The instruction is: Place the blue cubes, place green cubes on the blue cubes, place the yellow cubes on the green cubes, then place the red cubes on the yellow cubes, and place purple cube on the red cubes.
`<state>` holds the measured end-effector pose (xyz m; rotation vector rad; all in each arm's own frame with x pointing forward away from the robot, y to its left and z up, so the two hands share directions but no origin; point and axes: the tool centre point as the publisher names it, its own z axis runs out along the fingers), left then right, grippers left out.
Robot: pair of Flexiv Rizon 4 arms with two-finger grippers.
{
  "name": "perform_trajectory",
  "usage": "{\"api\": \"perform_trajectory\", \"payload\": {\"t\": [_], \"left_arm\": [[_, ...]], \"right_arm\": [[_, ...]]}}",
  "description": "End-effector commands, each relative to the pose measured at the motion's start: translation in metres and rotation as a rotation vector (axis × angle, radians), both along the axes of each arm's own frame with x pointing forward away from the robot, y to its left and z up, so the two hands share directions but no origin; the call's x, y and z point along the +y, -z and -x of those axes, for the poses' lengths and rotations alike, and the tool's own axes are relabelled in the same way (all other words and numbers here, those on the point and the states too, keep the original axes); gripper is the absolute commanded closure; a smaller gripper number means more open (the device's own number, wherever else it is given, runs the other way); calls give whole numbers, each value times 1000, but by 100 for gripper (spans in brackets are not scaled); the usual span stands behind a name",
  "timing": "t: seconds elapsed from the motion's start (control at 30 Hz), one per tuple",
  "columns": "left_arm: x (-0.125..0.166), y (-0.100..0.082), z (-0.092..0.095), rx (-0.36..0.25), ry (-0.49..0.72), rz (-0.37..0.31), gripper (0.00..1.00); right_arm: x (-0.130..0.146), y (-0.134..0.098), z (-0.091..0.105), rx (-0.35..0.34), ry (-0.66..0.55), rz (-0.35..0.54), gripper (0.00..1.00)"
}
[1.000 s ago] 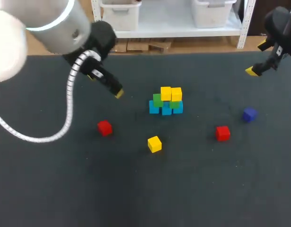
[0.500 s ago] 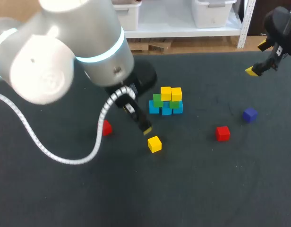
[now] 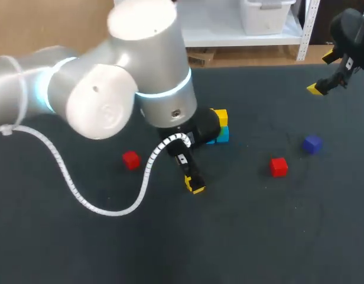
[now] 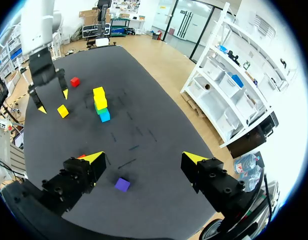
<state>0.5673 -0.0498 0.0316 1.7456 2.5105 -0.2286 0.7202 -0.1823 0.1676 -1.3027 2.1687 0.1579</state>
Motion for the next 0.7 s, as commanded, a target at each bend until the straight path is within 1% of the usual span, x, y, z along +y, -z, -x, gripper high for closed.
{"api": "perform_trajectory", "payload": {"t": [0.03, 0.17, 0.37, 0.47, 0.57, 0.63, 0.7], "left_arm": [[-8, 10, -10, 25, 26, -24, 0], [-10, 15, -11, 55, 39, -46, 0], [-16, 20, -4, 57, 54, -58, 0], [-15, 24, -4, 51, 51, -63, 0], [-12, 26, -5, 30, 38, -84, 0], [-9, 27, -6, 17, 28, -103, 4], [-7, 28, -8, 12, 20, -114, 3]], "right_arm": [[1, 1, 0, -2, 2, 1, 0], [1, 1, 0, -2, 2, 1, 0], [1, 1, 0, -2, 2, 1, 0], [1, 1, 0, -2, 2, 1, 0], [1, 1, 0, -2, 2, 1, 0], [1, 1, 0, -2, 2, 1, 0], [1, 1, 0, -2, 2, 1, 0]]}}
